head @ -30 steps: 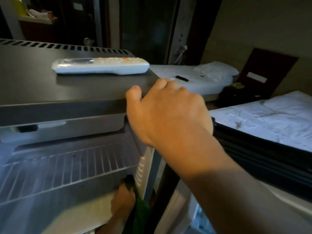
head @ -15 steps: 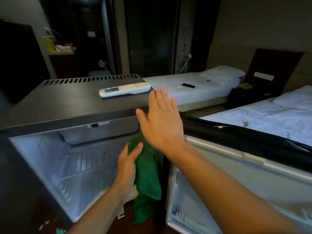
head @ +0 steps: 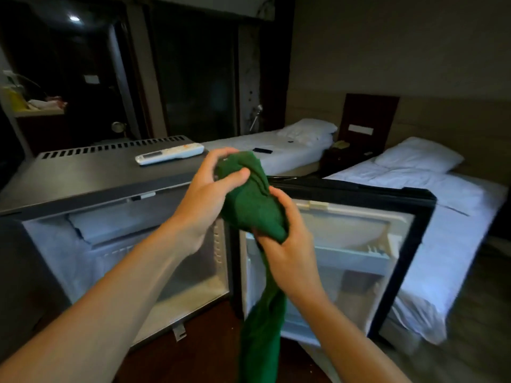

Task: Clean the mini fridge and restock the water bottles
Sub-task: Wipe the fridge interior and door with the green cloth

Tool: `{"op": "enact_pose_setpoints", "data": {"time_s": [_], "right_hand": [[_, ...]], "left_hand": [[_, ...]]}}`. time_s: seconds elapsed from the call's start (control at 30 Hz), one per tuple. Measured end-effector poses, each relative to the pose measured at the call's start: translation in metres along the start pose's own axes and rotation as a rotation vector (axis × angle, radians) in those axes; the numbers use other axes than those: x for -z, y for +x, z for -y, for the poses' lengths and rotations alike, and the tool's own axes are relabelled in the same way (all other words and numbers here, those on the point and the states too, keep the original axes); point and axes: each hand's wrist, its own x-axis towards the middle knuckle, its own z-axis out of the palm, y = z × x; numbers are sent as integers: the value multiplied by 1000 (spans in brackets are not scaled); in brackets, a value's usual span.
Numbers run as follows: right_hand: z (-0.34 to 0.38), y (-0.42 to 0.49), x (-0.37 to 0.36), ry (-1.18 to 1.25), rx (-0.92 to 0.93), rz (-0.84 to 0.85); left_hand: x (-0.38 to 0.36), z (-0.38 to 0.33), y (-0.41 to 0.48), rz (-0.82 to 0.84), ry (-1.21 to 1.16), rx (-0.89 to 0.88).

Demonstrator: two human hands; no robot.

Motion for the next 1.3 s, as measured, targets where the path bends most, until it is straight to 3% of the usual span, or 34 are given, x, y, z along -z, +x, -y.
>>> {"op": "enact_pose_setpoints", "data": {"time_s": [0.1,0.17,0.23,0.27,0.33,0.4,0.43,0.5,0.7,0.8,0.97,1.07,1.2,1.3], "right_hand": [[9,-3,29,-24,-20,-139],[17,-4,42,18,-2,-222],[20,-4,51,171,-5,-181],[18,-5,57,223,-19,-156],[10,-7,73,134,15,-195],[3,-7,89,-100,41,-299],[-1,-5,96,-200,51,-345],[-7,-3,111,-334,82,-376],[-42,-4,133,-844,182,-200],[-58,-7,135,-852,69,-304],[-79,0,115,-824,-211,-421],[-89,14,66,-843,-166,-349],[-90,40,-26,-901,59,-242],[-91,41,-34,-909,124,-201]], "left_hand": [[-23,-3,3,103,231,80],[-50,-3,-5,202,136,174],[-75,-1,-14,298,37,276],[-85,-2,-18,317,96,295],[-96,-3,-11,354,506,179],[-96,-6,4,267,994,-129],[-94,-7,14,203,1020,-253],[-87,-4,39,161,893,-314],[-86,33,115,364,1043,-74],[-88,50,129,528,1198,32],[-87,62,133,481,1266,0],[-87,64,135,456,1289,10],[-88,68,138,446,1287,3],[-86,69,136,434,1260,-20]]}}
